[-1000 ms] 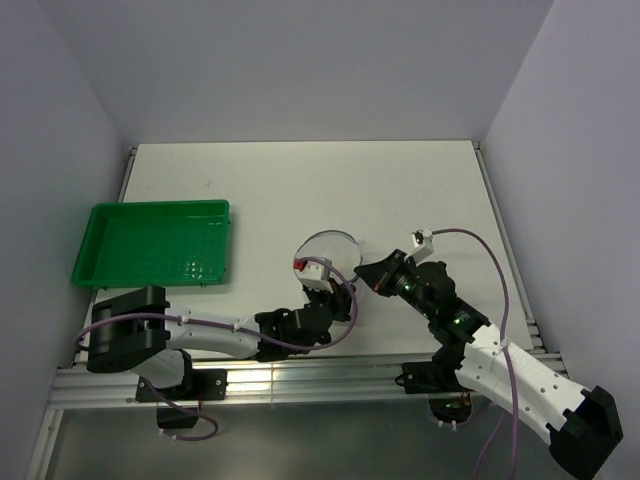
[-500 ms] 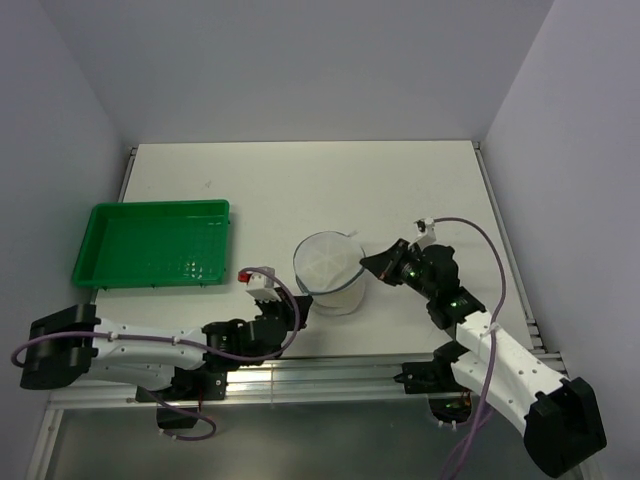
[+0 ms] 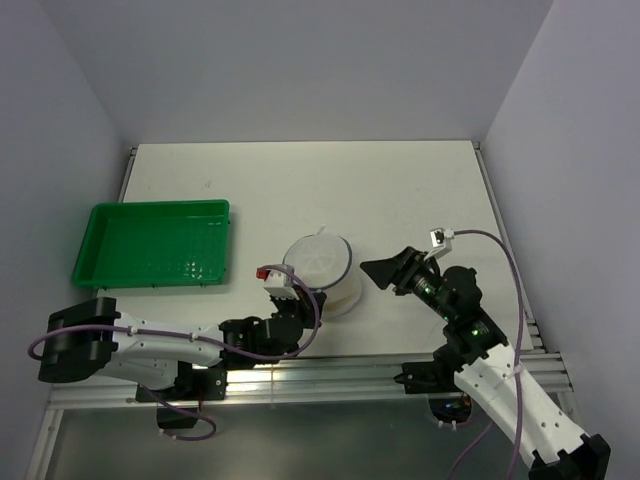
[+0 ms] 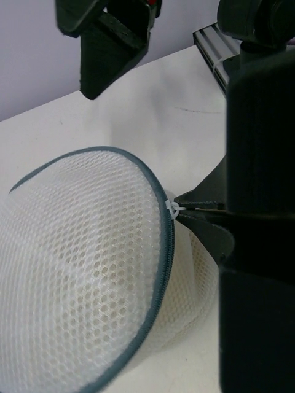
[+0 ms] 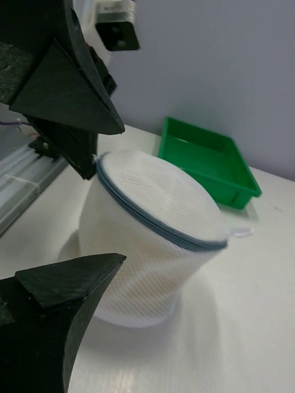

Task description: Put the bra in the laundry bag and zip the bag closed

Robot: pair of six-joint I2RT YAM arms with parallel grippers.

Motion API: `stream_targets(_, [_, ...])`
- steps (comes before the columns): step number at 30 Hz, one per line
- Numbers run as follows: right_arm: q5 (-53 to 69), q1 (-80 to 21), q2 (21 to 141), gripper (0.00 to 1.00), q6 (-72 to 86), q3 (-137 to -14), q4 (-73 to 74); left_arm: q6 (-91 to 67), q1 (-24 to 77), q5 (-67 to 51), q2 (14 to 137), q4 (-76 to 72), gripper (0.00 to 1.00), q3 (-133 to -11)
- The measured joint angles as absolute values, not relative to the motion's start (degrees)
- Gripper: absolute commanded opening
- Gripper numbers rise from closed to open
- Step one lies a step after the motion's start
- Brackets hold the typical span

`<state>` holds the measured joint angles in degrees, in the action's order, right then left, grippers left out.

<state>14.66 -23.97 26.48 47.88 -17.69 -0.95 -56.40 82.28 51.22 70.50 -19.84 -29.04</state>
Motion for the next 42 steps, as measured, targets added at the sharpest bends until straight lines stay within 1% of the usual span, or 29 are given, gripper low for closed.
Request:
stream_targets(2, [14.5, -26.1, 23.3, 0.84, 48.6, -17.4, 1.3, -55.5, 82.3, 50.8, 71.7, -21.5, 0.0, -29.8])
stream_targets(5, [14.5, -28.7, 23.6, 0.82, 49.8, -17.3, 2.4, -54.5, 82.4, 50.1, 73.6, -23.1, 0.0, -31.1])
stream_targets(10, [13.8, -36.2, 30.2, 0.76, 50.1, -17.6, 1.9, -53.2, 82.7, 48.8, 76.6, -25.3, 0.0, -33.0])
stream_targets(11, [13.4, -37.8, 32.0, 0.7, 50.1, -17.7, 1.1, -53.0, 82.8, 48.4, 77.0, -25.6, 0.0, -33.3])
stream_targets(13, [13.1, -39.4, 34.4, 0.61, 50.5, -17.7, -0.3, -52.6, 82.9, 48.0, 77.5, -26.1, 0.0, -33.5])
stream_targets(16, [12.2, -39.6, 36.4, 0.52, 51.2, -17.7, -2.3, -52.5, 83.0, 47.5, 77.5, -26.6, 0.0, -33.5])
stream_targets(17, [11.9, -39.6, 36.9, 0.47, 51.3, -17.7, -3.2, -52.4, 83.0, 47.4, 77.5, -26.7, 0.0, -33.5])
stream_targets(21, [11.0, -39.6, 38.5, 0.47, 51.9, -17.7, -5.9, -52.4, 83.0, 47.2, 77.5, -26.7, 0.0, -33.5])
stream_targets(23, [10.5, -39.6, 39.0, 0.36, 52.1, -17.7, -7.1, -52.4, 83.1, 47.2, 77.5, -26.7, 0.0, -33.5])
stream_targets(24, [10.3, -39.6, 39.3, 0.27, 52.2, -17.7, -7.7, -52.4, 83.1, 47.1, 77.5, -26.7, 0.0, -33.5])
stream_targets(25, [10.2, -39.6, 39.6, 0.14, 52.4, -17.7, -8.2, -52.4, 83.2, 47.1, 77.5, -26.7, 0.0, -33.5])
stream_targets(27, [10.1, -39.8, 39.9, 0.07, 52.9, -17.7, -8.8, -52.7, 83.2, 47.2, 77.5, -26.6, 0.0, -33.5])
stream_targets(28, [10.0, -39.9, 39.9, 0.01, 53.0, -17.7, -9.0, -52.8, 83.2, 47.2, 77.5, -26.5, 0.0, -33.5])
stream_targets(34, [9.7, -38.2, 39.5, 0.0, 51.5, -17.7, -8.5, -53.7, 83.3, 47.5, 76.2, -25.0, 0.0, -31.8])
stream_targets(42, [18.1, -26.1, 40.9, 0.0, 49.4, -17.8, -9.0, -59.4, 83.5, 50.2, 65.8, -17.3, 0.0, -25.4])
